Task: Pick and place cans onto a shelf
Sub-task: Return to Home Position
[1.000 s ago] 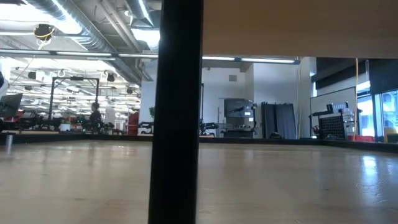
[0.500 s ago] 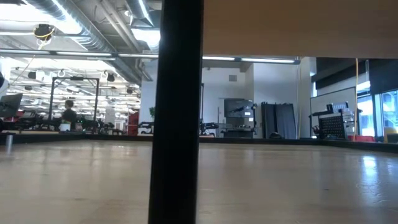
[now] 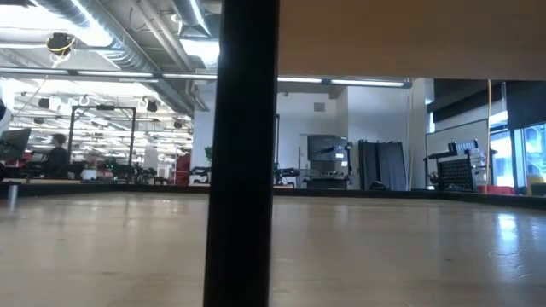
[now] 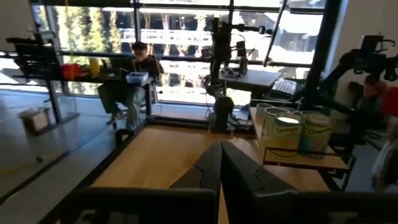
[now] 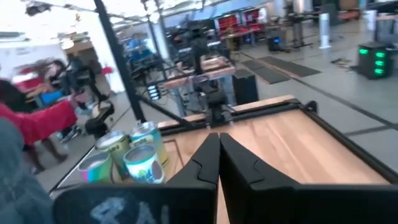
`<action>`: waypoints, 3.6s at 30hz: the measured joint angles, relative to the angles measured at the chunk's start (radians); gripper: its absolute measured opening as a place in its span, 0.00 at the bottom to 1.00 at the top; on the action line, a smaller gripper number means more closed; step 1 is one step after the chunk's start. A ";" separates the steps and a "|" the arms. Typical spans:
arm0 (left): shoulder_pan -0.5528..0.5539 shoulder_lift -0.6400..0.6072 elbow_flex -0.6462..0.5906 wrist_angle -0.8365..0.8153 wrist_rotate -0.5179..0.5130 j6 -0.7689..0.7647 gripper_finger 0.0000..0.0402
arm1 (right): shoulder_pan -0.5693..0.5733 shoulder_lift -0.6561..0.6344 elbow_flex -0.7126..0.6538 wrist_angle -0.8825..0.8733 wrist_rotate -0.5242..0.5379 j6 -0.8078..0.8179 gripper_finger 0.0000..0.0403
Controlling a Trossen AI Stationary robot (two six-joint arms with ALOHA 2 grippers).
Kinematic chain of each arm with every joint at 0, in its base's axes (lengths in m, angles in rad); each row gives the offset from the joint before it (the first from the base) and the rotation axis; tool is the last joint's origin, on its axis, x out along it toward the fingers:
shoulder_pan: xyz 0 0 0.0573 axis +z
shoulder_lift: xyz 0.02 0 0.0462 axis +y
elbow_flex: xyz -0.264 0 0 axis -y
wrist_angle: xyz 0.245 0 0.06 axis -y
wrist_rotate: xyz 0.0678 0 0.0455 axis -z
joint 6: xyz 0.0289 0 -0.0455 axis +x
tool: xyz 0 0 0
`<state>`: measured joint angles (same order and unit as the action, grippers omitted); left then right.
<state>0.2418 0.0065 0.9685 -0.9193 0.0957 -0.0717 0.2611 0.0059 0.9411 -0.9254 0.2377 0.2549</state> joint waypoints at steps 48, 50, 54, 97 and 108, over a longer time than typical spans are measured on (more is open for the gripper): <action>0.000 -0.001 -0.961 1.054 0.065 0.082 0.00 | 0.000 0.000 -0.879 1.027 -0.258 -0.014 0.02; 0.000 -0.001 -0.961 1.050 0.075 0.082 0.00 | 0.000 0.000 -0.910 1.066 -0.258 -0.024 0.02; 0.000 0.000 -0.961 1.035 0.078 0.082 0.00 | 0.000 0.003 -0.934 1.074 -0.258 -0.030 0.02; 0.000 0.000 -0.961 1.035 0.077 0.083 0.00 | 0.000 0.004 -0.933 0.963 -0.258 -0.001 0.02; 0.000 0.000 -0.961 1.035 0.077 0.083 0.00 | 0.000 0.004 -0.933 0.964 -0.258 -0.002 0.02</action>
<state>0.2419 0.0063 0.0074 0.1162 0.1730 0.0113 0.2611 0.0097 0.0082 0.0383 -0.0200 0.2531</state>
